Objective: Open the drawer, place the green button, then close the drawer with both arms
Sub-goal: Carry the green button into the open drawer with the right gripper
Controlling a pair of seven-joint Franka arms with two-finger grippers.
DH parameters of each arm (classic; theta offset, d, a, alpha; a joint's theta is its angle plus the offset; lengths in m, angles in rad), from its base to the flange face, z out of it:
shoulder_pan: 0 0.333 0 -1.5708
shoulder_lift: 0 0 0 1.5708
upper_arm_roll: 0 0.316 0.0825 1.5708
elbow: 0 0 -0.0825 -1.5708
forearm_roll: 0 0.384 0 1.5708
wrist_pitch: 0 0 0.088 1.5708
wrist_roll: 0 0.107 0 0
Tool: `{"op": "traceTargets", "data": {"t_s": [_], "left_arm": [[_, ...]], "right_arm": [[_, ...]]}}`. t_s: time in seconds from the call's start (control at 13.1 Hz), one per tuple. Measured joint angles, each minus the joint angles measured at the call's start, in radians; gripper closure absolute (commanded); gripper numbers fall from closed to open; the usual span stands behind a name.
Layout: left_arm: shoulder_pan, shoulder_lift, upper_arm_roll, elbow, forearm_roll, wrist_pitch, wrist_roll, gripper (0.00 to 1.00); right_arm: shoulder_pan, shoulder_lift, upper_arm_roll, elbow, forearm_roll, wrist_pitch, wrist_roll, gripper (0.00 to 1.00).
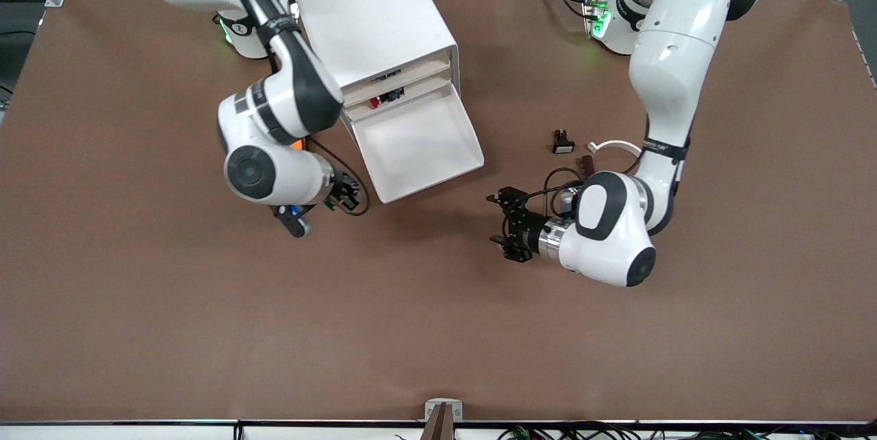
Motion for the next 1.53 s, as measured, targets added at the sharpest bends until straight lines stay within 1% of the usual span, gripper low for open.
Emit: {"op": "traceTargets", "data": {"t_s": [0.23,0.38,0.54,0.69,0.77,0.92,1.0,1.15,1.3,1.38,1.45,1.53], "left_arm": [[0.025,-0.062,0.011,0.006,0.047,0.002,0.092,0.01],[0.031,-0.119,0.022,0.006,0.079,0.001,0.151,0.01],[0.031,-0.154,0.050,0.005,0.107,0.001,0.220,0.01],[0.040,-0.168,0.076,0.004,0.138,0.000,0.337,0.01],[0.052,-0.169,0.078,0.004,0.168,-0.001,0.401,0.01],[0.070,-0.169,0.079,-0.001,0.252,-0.004,0.536,0.01],[0.071,-0.169,0.079,-0.003,0.288,-0.004,0.608,0.01],[0.067,-0.169,0.078,-0.006,0.319,-0.004,0.718,0.01],[0.060,-0.167,0.077,-0.013,0.332,0.014,0.767,0.01],[0.054,-0.163,0.073,-0.019,0.353,0.035,0.797,0.01],[0.043,-0.158,0.069,-0.022,0.385,0.051,0.834,0.01],[0.024,-0.151,0.066,-0.024,0.410,0.059,0.860,0.01]], "right_arm": [[0.084,0.000,0.001,-0.027,0.003,0.143,0.170,1.00],[0.144,0.001,0.002,-0.076,0.003,0.264,0.255,1.00],[0.191,0.002,0.002,-0.140,0.003,0.376,0.304,0.99],[0.217,0.004,0.002,-0.181,0.003,0.440,0.330,0.98],[0.223,0.004,0.002,-0.189,0.003,0.453,0.341,0.96],[0.231,0.005,0.001,-0.193,0.003,0.476,0.361,0.86],[0.238,0.006,0.001,-0.197,0.003,0.485,0.368,0.79],[0.254,0.009,0.001,-0.207,0.003,0.497,0.382,0.72],[0.266,0.012,0.001,-0.210,0.003,0.507,0.398,0.50],[0.269,0.013,0.001,-0.213,0.003,0.513,0.402,0.35],[0.271,0.014,0.001,-0.216,0.003,0.517,0.403,0.04],[0.273,0.016,0.001,-0.217,0.003,0.520,0.403,0.00]]}}
